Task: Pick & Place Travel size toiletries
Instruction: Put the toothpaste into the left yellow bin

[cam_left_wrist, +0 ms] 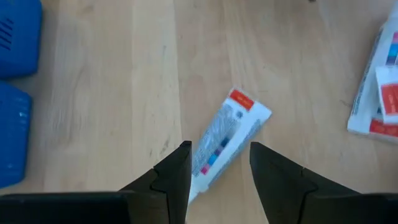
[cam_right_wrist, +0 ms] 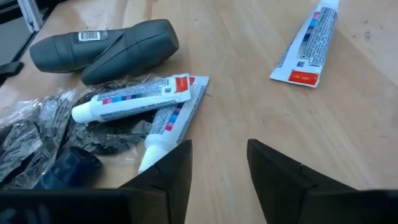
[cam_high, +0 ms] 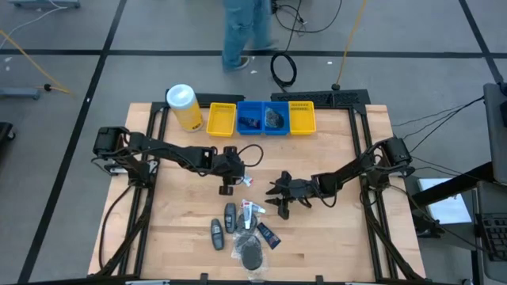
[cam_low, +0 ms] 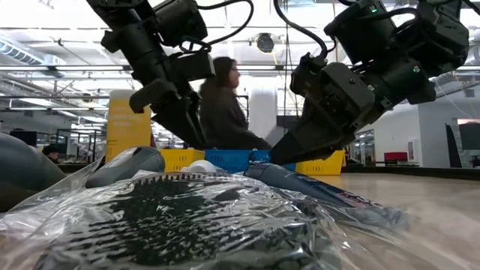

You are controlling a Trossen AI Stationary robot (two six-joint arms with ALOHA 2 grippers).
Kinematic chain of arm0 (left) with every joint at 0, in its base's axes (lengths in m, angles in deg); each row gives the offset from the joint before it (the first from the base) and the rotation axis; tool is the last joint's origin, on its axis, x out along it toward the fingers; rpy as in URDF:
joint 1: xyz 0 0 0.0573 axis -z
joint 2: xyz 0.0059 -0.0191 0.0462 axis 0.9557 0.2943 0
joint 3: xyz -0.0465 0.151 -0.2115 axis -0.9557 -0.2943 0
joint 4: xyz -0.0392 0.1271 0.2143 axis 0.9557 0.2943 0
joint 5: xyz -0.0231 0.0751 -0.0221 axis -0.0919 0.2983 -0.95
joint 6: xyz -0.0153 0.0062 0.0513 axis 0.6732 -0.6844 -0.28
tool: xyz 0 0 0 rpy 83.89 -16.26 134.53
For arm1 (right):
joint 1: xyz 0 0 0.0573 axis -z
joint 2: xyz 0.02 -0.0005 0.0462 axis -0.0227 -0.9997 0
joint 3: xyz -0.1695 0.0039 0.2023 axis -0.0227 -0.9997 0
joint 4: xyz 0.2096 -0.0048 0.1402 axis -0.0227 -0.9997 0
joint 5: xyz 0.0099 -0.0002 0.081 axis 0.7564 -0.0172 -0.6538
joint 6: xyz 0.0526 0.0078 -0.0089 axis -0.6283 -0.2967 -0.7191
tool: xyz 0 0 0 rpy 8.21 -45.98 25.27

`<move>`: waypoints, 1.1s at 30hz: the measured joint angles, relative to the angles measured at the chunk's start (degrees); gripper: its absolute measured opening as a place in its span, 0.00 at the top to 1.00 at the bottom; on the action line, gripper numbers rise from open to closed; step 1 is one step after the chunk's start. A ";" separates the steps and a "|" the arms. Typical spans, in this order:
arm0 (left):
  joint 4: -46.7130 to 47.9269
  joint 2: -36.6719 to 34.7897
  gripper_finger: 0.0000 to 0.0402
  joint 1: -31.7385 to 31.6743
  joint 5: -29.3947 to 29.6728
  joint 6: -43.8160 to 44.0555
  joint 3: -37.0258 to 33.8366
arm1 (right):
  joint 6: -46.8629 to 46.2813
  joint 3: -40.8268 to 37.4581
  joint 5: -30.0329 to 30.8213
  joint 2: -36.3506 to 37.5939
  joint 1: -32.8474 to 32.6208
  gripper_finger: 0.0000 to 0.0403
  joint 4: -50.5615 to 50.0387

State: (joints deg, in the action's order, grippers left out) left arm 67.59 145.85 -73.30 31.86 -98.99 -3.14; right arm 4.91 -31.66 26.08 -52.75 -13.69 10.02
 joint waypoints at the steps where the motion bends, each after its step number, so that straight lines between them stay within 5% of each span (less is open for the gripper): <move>1: 0.28 0.00 0.59 0.08 0.03 -0.43 0.00 | 0.01 0.00 -0.69 0.00 0.00 0.63 0.03; 17: 1.88 4.59 0.59 0.12 6.42 -8.98 0.02 | 0.26 0.00 -0.81 0.02 -0.04 0.64 0.10; 33: 4.91 5.31 0.59 -4.75 6.42 -16.07 0.04 | 0.26 0.00 -0.81 0.02 -0.04 0.64 0.05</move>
State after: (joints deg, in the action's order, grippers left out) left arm 72.49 151.16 -78.05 38.28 -115.06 -3.09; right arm 5.17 -31.66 25.27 -52.73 -13.73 10.07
